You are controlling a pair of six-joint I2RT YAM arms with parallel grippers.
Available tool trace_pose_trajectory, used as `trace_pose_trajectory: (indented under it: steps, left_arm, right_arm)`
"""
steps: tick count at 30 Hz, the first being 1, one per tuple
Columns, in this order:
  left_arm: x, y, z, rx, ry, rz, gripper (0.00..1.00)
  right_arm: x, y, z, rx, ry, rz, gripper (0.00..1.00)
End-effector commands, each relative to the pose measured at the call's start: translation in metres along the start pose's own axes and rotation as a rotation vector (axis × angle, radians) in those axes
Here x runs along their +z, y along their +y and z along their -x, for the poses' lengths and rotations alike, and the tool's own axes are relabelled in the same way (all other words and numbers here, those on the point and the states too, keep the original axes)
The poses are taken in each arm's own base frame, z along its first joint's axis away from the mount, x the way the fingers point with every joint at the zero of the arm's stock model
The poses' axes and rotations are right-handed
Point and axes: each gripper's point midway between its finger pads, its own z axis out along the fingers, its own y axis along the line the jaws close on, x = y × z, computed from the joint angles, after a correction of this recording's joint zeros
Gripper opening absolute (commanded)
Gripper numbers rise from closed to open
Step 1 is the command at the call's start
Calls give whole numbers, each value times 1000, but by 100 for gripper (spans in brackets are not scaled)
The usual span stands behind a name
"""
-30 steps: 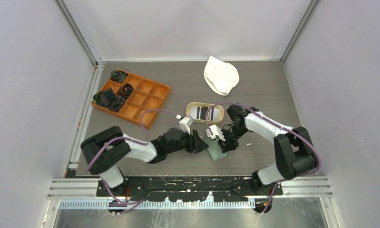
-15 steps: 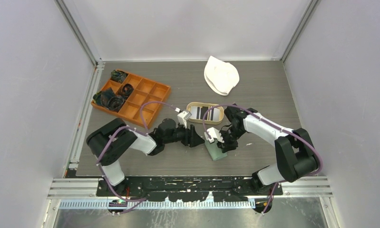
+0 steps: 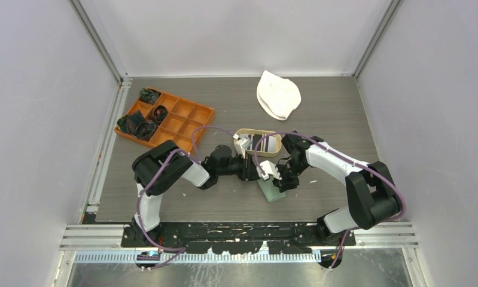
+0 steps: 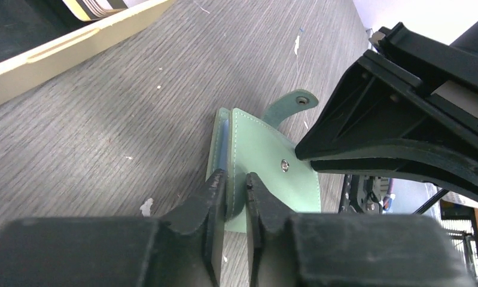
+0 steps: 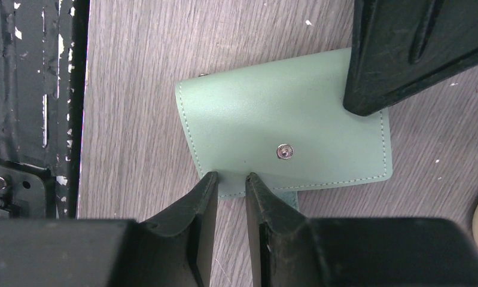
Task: Put the credit cards into the card holder
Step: Close the card holder at the center of the board.
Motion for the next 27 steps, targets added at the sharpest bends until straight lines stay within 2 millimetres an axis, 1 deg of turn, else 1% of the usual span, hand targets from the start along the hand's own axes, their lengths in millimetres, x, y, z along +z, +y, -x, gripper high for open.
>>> trace_pose_trajectory:
  steps: [1,2,3,4,6,9,12,13,14,15,16,17,18,19,20,21,23,24,27]
  left_arm:
    - [6,-22,7,-11,-28,-71,14]
    - [5,-23,5,-15,-30,-61,10]
    - [3,-24,1,-19,-29,-54,2]
    - [2,-25,-1,-21,-36,-41,0]
    - [-2,-28,-9,-31,-39,-24,0]
    - [-12,-28,-13,-61,-78,38,0]
    - [-27,-14,-22,-122,-140,180,0]
    - [-32,-11,-25,-135,-162,220,0]
    - [-35,-10,-27,-140,-185,251,0]
    - [-38,-9,-28,-146,-209,279,0]
    - [-40,-10,-30,-152,-220,296,0]
    - [-40,-10,-32,-152,-232,312,0]
    - [-40,-13,-33,-148,-241,320,0]
    - [-39,-14,-34,-148,-253,329,0]
    - [-39,-14,-34,-154,-259,340,0]
    - [-37,-15,-36,-157,-261,347,0]
    - [-35,-14,-38,-170,-260,373,0]
    - [-34,-14,-39,-176,-262,378,0]
    - [-32,-14,-41,-200,-275,398,0]
  right_arm:
    - [0,-20,-6,-29,46,-70,30]
    - [-1,-20,-5,-19,44,-71,30]
    - [-3,-21,-3,-12,41,-75,30]
    - [-5,-22,-1,-3,38,-78,30]
    - [-11,-25,6,35,24,-92,30]
    - [-26,-33,25,179,-29,-137,30]
    - [-45,-46,44,282,-87,-203,31]
    - [-51,-49,50,301,-109,-232,32]
    - [-57,-53,54,313,-132,-266,36]
    - [-62,-57,58,329,-156,-303,49]
    - [-66,-61,60,351,-181,-332,64]
    - [-69,-62,62,372,-207,-339,81]
    - [-69,-59,61,402,-224,-315,94]
    - [-67,-55,59,433,-232,-276,97]
    - [-67,-50,57,462,-218,-227,96]
    - [-65,-45,53,505,-195,-188,86]
    - [-63,-48,42,571,-145,-189,66]
    - [-62,-47,38,587,-127,-190,60]
    - [-58,-41,26,606,-85,-216,59]
